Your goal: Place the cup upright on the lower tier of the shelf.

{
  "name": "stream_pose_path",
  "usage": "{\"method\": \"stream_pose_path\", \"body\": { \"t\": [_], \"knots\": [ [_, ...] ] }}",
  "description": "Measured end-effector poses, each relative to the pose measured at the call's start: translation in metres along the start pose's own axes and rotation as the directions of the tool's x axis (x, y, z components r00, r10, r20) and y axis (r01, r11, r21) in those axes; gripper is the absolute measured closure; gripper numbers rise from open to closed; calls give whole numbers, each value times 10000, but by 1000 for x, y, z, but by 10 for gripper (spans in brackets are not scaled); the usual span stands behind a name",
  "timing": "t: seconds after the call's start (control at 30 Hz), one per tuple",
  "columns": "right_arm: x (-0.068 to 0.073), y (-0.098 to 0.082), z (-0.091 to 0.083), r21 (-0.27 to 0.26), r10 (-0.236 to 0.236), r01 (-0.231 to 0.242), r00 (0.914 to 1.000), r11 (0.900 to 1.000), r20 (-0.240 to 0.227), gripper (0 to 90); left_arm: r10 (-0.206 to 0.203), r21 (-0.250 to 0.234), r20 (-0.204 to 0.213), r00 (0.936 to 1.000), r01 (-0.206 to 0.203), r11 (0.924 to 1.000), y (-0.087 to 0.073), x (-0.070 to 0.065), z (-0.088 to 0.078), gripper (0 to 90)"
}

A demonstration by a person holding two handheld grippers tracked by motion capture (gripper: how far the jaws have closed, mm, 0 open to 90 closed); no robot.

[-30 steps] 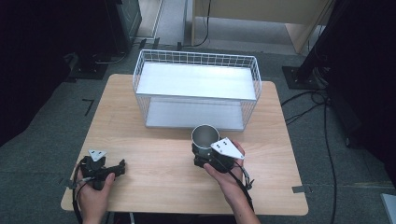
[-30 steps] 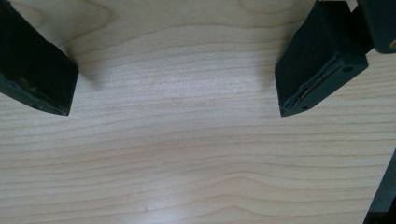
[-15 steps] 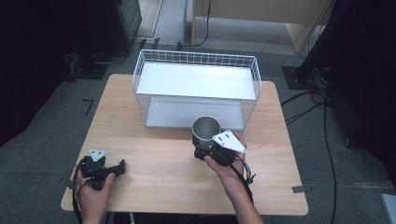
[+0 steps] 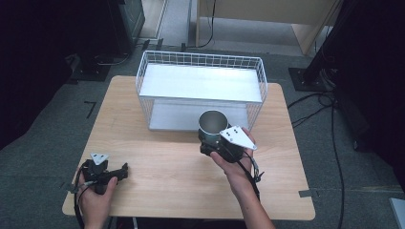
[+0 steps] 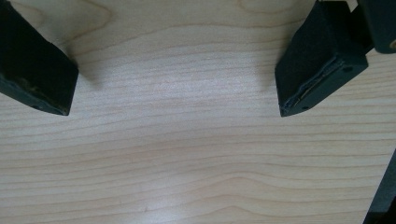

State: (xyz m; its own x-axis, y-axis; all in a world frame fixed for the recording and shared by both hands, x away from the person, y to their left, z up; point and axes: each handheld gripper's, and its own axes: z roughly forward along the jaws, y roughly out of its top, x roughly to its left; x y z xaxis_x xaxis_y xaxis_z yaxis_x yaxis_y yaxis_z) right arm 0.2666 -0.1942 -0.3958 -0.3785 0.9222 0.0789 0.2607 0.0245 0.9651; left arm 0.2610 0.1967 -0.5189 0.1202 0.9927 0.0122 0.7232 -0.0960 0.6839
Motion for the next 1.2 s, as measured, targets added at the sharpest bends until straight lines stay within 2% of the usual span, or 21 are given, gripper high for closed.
{"method": "stream_pose_path", "body": {
  "t": [0.33,0.7,1.03,1.2],
  "knots": [
    [-4,19,1,-306,39,-37,10000,9995,45,145,-8,-26,-12,10000,8,10000,0,0,0,0],
    [-6,45,5,-649,-280,294,9994,9975,226,145,-11,-27,-12,10000,11,10000,0,0,0,0],
    [-7,61,9,-894,-320,350,9989,9954,352,146,-10,-26,-13,10000,10,10000,0,0,0,0],
    [-9,67,12,-955,-192,227,9991,9952,370,145,-11,-28,-12,10000,11,10000,0,0,0,0]
  ]
}}
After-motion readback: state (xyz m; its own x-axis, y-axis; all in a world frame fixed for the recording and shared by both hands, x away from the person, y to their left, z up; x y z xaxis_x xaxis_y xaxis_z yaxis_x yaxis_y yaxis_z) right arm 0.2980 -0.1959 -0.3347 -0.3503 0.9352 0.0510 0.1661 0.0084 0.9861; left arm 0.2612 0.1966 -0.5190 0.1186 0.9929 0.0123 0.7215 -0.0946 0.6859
